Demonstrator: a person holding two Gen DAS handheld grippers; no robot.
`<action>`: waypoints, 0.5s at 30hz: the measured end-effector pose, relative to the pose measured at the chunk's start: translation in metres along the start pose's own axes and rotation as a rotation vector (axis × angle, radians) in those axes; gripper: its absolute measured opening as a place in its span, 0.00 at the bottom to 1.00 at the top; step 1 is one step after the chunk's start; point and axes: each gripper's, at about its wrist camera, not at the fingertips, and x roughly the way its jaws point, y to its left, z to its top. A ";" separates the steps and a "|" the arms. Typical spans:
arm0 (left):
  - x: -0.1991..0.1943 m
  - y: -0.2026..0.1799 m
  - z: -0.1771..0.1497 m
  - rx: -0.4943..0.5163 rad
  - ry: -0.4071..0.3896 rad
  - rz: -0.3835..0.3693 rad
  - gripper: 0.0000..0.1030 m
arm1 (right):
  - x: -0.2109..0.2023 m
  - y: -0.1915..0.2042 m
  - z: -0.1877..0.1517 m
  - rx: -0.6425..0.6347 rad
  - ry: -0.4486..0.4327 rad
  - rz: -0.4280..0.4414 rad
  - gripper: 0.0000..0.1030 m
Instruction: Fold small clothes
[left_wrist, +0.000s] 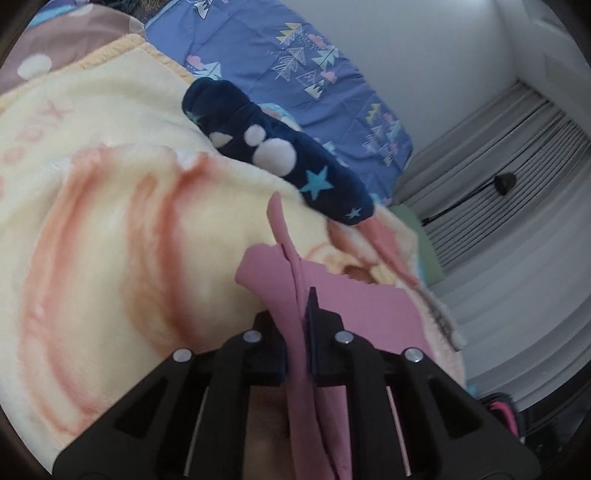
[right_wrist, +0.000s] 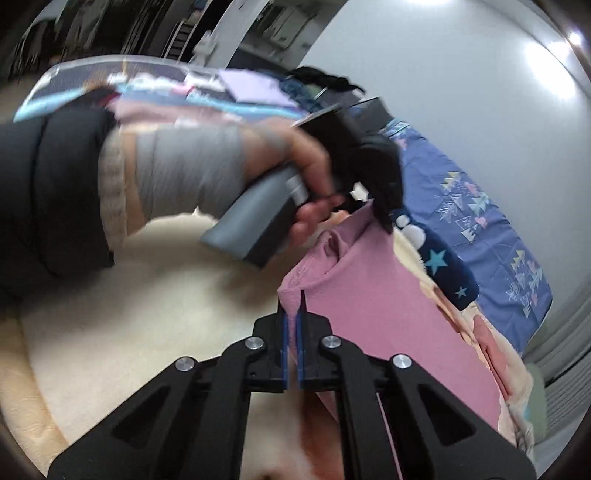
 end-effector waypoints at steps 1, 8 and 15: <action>0.005 0.002 -0.001 0.000 0.017 0.038 0.08 | 0.001 -0.005 0.000 0.017 0.004 0.016 0.03; 0.002 0.009 -0.014 -0.010 0.034 0.114 0.08 | 0.002 -0.008 -0.013 0.069 0.021 0.140 0.03; -0.004 -0.082 0.004 0.170 0.013 0.133 0.09 | -0.040 -0.072 -0.034 0.323 -0.116 0.155 0.03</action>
